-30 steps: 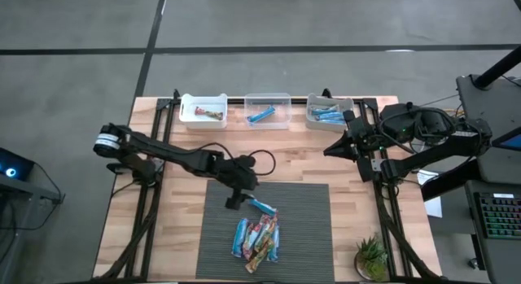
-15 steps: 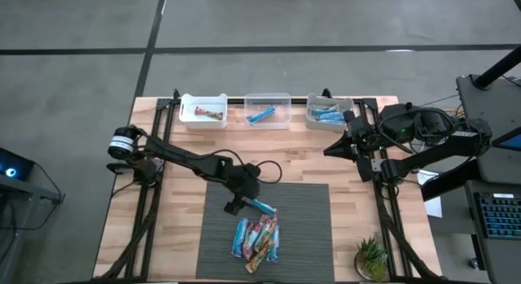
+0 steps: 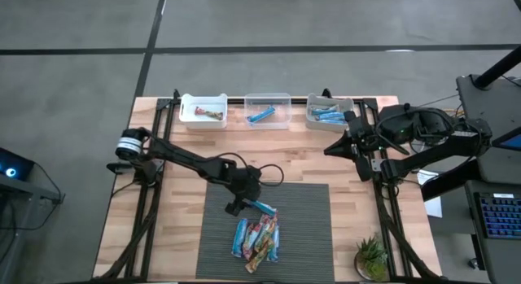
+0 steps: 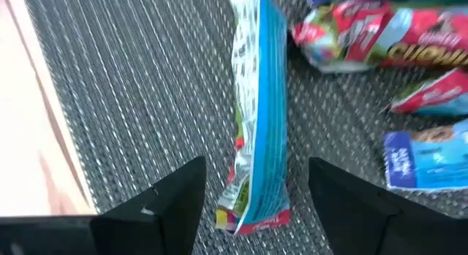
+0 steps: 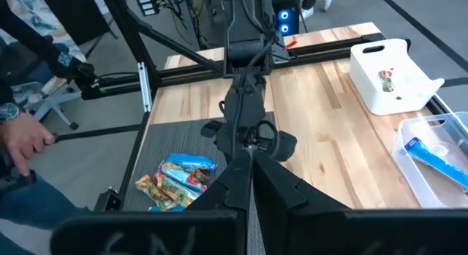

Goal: Pick and place Granola Bars by type
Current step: Put the red granola bar into the white bin

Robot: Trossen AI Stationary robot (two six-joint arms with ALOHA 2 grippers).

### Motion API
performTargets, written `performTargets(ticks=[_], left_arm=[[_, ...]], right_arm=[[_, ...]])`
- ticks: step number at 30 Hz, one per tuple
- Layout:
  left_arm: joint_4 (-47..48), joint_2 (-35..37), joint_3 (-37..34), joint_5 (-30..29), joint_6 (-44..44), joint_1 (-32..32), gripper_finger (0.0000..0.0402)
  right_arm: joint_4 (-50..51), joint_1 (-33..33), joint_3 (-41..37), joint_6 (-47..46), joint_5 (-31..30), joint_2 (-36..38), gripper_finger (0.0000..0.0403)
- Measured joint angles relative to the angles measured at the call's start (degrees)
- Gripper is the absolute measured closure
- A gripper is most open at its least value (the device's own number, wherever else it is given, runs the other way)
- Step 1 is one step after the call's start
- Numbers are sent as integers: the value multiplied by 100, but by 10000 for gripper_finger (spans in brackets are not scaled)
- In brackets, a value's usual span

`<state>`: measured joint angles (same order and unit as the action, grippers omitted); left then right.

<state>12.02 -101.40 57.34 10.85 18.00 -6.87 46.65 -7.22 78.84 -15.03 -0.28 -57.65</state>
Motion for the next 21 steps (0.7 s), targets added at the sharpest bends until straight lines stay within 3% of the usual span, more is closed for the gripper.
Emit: performTargets(ticks=[15, 21], left_arm=[[-143, -182, 4, -2, -2, -4, 179], [-268, -182, 4, 2, -414, -4, 179]], right_arm=[[0, 0, -1, 5, -1, 0, 394], [1, 0, -1, 3, -105, 0, 394]])
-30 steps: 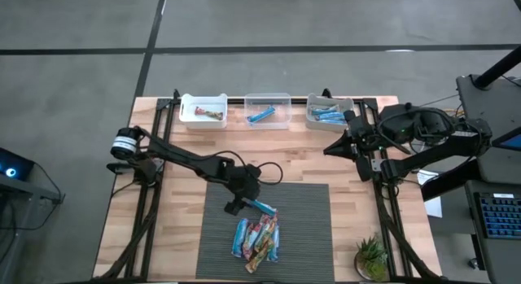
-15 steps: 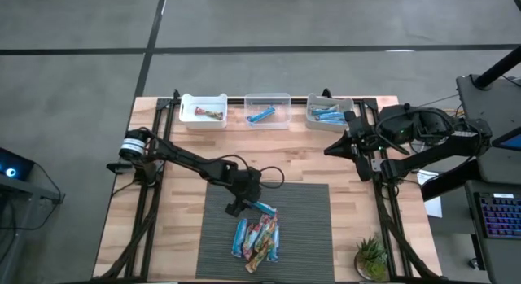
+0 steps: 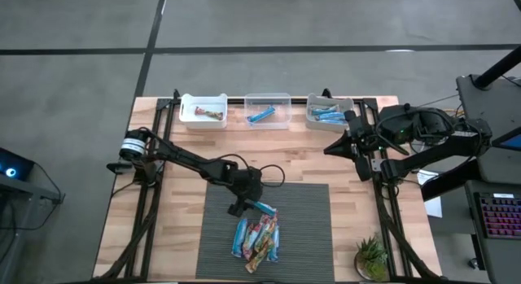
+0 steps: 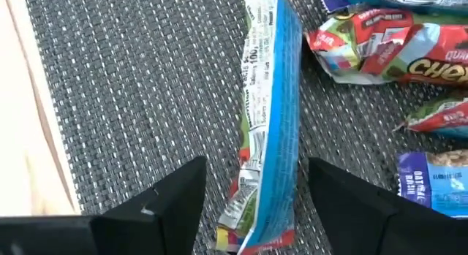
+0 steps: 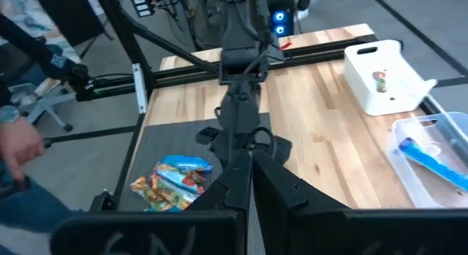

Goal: Pick and place Granola Bars by type
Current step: Put the red granola bar into the white bin

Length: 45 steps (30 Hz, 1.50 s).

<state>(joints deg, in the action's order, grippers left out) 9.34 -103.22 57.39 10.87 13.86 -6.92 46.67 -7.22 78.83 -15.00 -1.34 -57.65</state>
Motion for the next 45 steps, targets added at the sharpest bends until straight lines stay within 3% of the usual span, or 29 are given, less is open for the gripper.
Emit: performTargets(ticks=[20, 29, 45], left_arm=[[-292, 0, 0, 2, -86, 4, 179], [-286, 0, 0, 352, 226, -11, 179], [356, 4, -11, -70, 595, -9, 214]], right_arm=[[3, 0, 0, -1, -40, 0, 394], [148, 0, 0, -1, -43, 0, 394], [156, 0, 0, 148, -316, 2, 394]])
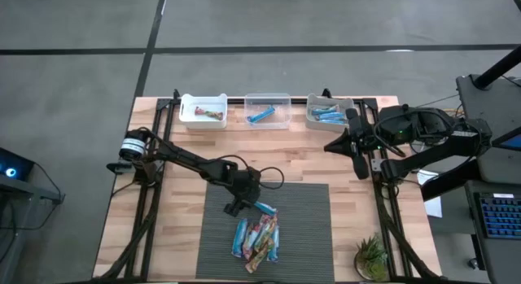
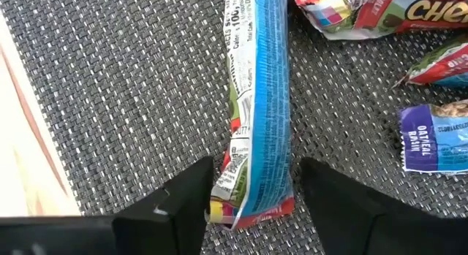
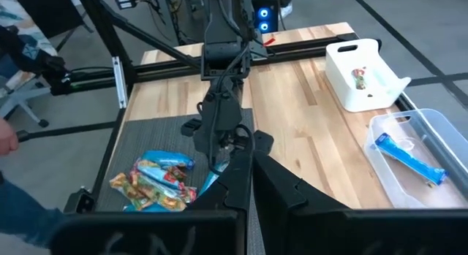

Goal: Pick and place Granola Bars by type
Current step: Put the red granola bar into the white bin

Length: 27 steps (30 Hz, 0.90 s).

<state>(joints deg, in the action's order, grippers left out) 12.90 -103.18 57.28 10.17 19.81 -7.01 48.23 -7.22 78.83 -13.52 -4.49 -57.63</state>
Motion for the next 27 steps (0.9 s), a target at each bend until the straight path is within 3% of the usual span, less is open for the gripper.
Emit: performTargets(ticks=[27], left_arm=[[20, 2, 66, 0, -68, 0, 290]], right_arm=[[-2, 0, 0, 22, -20, 0, 394]])
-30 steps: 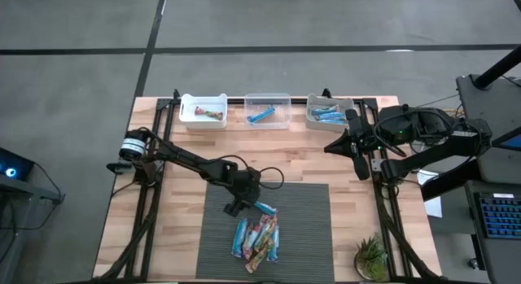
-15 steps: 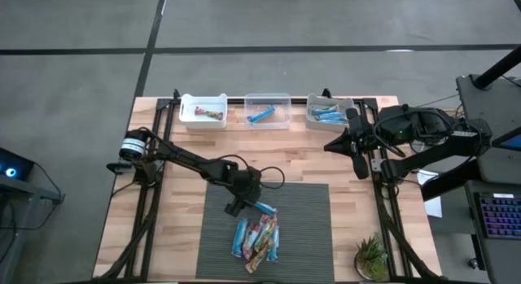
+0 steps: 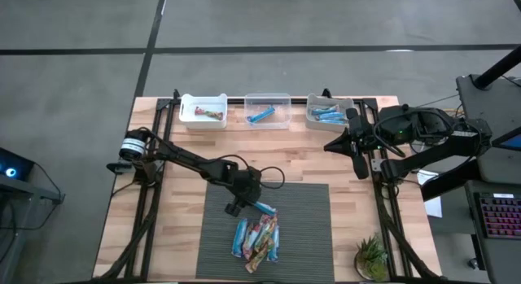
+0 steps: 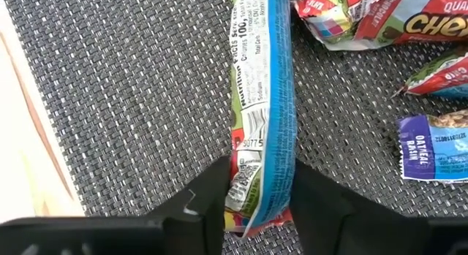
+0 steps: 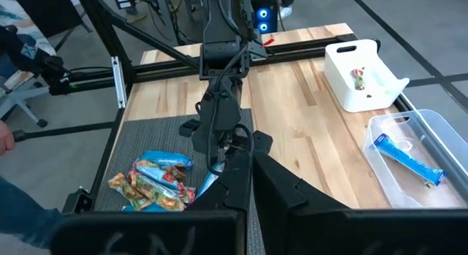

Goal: Pick and place Granola Bars by type
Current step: Put the red granola bar into the white bin

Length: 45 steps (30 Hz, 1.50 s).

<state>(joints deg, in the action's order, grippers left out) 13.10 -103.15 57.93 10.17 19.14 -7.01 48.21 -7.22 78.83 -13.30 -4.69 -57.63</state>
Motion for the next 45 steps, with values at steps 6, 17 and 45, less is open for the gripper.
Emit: performTargets(ticks=[6, 17, 45], left_arm=[[22, 0, 0, 2, -9, 0, 319], [47, 0, 120, 2, -84, 0, 332], [4084, 38, 2700, -363, 170, 424, 333]], right_arm=[[0, 0, 0, 3, -2, 0, 394], [0, 2, 0, 44, -141, 0, 394], [-2, 0, 0, 373, -146, 0, 394]])
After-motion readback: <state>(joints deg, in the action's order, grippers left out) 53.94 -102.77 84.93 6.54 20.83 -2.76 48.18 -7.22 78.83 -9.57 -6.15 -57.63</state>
